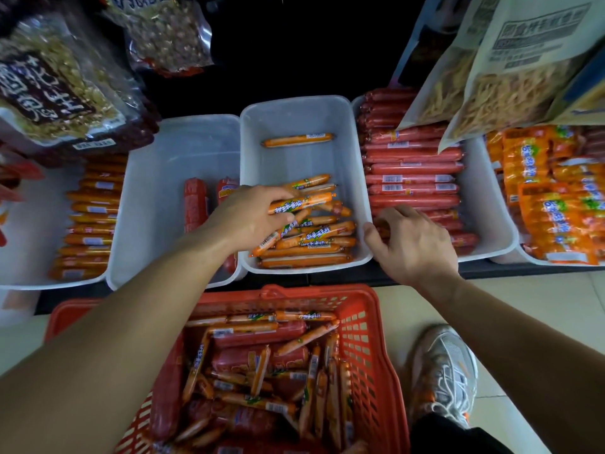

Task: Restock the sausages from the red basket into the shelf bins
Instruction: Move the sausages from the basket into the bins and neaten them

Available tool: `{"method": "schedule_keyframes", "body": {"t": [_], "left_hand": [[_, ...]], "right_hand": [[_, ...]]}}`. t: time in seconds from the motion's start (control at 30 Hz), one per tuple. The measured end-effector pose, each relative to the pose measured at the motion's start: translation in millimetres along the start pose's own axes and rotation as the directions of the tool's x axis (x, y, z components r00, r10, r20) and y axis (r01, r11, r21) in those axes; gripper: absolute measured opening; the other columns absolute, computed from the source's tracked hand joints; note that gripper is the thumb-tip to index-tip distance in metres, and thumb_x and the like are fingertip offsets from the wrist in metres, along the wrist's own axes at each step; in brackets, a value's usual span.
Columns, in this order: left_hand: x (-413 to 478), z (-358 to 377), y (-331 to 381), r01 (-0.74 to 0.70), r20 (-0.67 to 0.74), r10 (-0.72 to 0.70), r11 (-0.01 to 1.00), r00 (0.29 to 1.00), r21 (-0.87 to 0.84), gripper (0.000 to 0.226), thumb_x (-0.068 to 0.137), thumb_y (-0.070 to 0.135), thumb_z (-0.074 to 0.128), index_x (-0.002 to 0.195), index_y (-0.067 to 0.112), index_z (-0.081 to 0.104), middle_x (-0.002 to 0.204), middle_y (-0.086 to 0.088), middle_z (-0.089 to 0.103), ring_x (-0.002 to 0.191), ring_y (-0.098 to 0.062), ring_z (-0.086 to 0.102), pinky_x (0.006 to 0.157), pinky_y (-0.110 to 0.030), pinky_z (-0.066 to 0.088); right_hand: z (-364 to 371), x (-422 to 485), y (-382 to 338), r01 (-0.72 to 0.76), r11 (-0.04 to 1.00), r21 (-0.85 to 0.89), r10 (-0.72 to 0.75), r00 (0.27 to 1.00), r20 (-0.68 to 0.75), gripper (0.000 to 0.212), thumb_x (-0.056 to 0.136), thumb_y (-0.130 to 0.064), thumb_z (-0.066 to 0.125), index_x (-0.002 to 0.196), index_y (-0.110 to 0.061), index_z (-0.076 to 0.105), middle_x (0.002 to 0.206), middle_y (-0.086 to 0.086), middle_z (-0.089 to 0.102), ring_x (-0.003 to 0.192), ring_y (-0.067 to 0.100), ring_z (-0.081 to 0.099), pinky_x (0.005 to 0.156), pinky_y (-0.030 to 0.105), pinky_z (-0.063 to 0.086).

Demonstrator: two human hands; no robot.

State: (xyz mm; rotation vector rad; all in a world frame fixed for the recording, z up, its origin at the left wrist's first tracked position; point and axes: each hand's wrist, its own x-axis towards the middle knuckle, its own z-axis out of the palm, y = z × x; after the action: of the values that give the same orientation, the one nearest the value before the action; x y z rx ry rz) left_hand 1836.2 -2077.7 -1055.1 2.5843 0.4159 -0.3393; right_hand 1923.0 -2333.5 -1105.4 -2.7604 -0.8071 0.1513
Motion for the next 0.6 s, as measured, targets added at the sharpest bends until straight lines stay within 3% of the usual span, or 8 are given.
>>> {"method": "schedule_keyframes", "body": {"t": [0.1, 0.23, 0.33, 0.47, 0.53, 0.6], "left_hand": [[12, 9, 15, -0.024, -0.015, 0.023, 0.998, 1.0, -0.053, 0.038, 0.093, 0.037, 0.067, 0.13, 0.029, 0.064, 0.13, 0.005, 0.062, 0.114, -0.017, 0.057, 0.083, -0.025, 0.039], [27, 28, 21, 0.006, 0.026, -0.008, 0.997, 1.0, 0.071, 0.035, 0.093, 0.037, 0.065, 0.126, 0.026, 0.065, 0.133, 0.001, 0.055, 0.116, -0.023, 0.055, 0.095, -0.035, 0.046], [29, 35, 17, 0.015, -0.004, -0.014, 0.996, 1.0, 0.093, 0.029, 0.09, 0.03, 0.07, 0.118, 0.024, 0.067, 0.13, 0.002, 0.052, 0.113, -0.021, 0.057, 0.092, -0.032, 0.046], [25, 39, 12, 0.159, -0.014, -0.158, 0.983, 0.987, 0.089, 0.061, 0.088, 0.037, 0.072, 0.14, 0.017, 0.047, 0.138, -0.007, 0.048, 0.122, -0.028, 0.053, 0.099, -0.036, 0.044], [24, 44, 12, 0.148, 0.016, -0.149, 0.988, 0.989, 0.048, 0.057, 0.089, 0.036, 0.07, 0.139, 0.019, 0.049, 0.134, -0.005, 0.057, 0.12, -0.025, 0.056, 0.097, -0.035, 0.045], [23, 48, 16, 0.088, 0.043, -0.084, 0.991, 0.996, -0.097, 0.048, 0.09, 0.026, 0.071, 0.136, 0.022, 0.056, 0.13, 0.002, 0.063, 0.118, -0.019, 0.058, 0.097, -0.029, 0.045]], "right_hand": [[1, 1, 0, 0.003, 1.0, -0.005, -0.003, 1.0, -0.004, 0.044, 0.095, -0.058, 0.04, 0.096, -0.02, 0.063, 0.097, 0.004, 0.064, 0.09, 0.029, 0.061, 0.065, 0.034, 0.034], [2, 0, 1, 0.008, 1.0, -0.014, -0.008, 1.0, -0.008, 0.044, 0.095, -0.058, 0.04, 0.095, -0.02, 0.064, 0.096, 0.004, 0.064, 0.087, 0.029, 0.062, 0.064, 0.033, 0.034], [1, 0, 1, 0.008, 1.0, -0.015, -0.008, 1.0, -0.015, 0.045, 0.095, -0.058, 0.041, 0.096, -0.02, 0.065, 0.096, 0.004, 0.064, 0.086, 0.03, 0.062, 0.064, 0.033, 0.034], [0, 0, -1, 0.012, 1.0, -0.023, -0.012, 1.0, -0.016, 0.045, 0.095, -0.058, 0.041, 0.096, -0.019, 0.065, 0.096, 0.004, 0.064, 0.084, 0.031, 0.063, 0.063, 0.033, 0.032], [0, -1, -1, 0.011, 1.0, -0.025, -0.011, 1.0, -0.018, 0.046, 0.095, -0.058, 0.041, 0.096, -0.019, 0.066, 0.096, 0.004, 0.064, 0.083, 0.031, 0.064, 0.062, 0.033, 0.032], [1, -1, 0, 0.006, 1.0, -0.029, -0.006, 1.0, -0.017, 0.046, 0.095, -0.058, 0.04, 0.096, -0.02, 0.066, 0.096, 0.003, 0.064, 0.082, 0.032, 0.064, 0.061, 0.033, 0.032]]}}
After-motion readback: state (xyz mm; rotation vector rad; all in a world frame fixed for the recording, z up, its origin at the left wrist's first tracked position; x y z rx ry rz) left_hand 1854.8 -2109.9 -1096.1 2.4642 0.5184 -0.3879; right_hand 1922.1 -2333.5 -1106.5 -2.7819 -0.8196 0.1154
